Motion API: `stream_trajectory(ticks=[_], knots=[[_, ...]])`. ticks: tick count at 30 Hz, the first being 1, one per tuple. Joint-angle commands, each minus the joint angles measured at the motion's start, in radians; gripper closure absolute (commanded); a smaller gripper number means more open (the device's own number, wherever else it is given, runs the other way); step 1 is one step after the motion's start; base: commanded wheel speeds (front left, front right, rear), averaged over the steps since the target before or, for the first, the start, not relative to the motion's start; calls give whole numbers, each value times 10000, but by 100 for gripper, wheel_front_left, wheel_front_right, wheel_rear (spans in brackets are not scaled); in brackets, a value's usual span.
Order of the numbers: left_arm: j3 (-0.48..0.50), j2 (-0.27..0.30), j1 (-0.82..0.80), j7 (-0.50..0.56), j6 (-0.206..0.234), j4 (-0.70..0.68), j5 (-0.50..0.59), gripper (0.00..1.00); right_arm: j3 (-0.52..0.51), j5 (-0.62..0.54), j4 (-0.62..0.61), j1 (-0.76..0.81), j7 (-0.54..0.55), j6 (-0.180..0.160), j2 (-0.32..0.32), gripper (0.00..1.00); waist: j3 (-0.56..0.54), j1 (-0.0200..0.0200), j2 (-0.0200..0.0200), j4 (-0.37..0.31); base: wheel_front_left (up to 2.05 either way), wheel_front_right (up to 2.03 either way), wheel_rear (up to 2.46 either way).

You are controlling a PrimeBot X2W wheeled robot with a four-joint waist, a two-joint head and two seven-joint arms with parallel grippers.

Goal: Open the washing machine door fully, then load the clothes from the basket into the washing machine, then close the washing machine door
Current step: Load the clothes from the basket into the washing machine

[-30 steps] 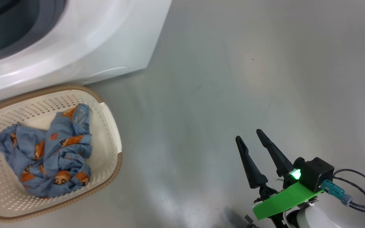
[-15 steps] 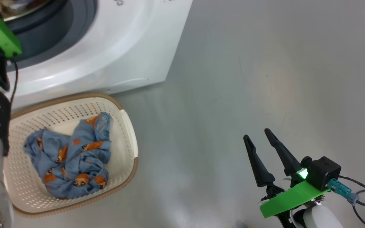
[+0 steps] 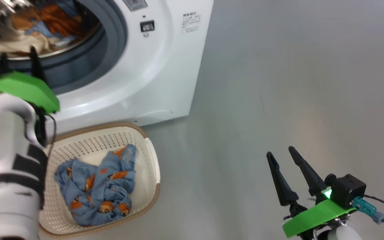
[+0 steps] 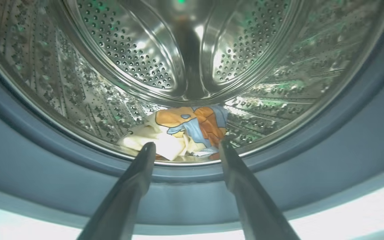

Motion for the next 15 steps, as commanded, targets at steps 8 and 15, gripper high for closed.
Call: stream_trajectory(ticks=[8, 15], knots=[[226, -174, 2218, -62, -341, -1689, -147, 0, -74, -43, -181, 569, -119, 16, -254, 0, -1587, 0, 0, 605, 0, 0, 0], [218, -599, 4311, -62, -578, -2898, -226, 0, -40, -51, -148, 945, -119, 16, -427, 0, -2429, 0, 0, 866, 0, 0, 0]])
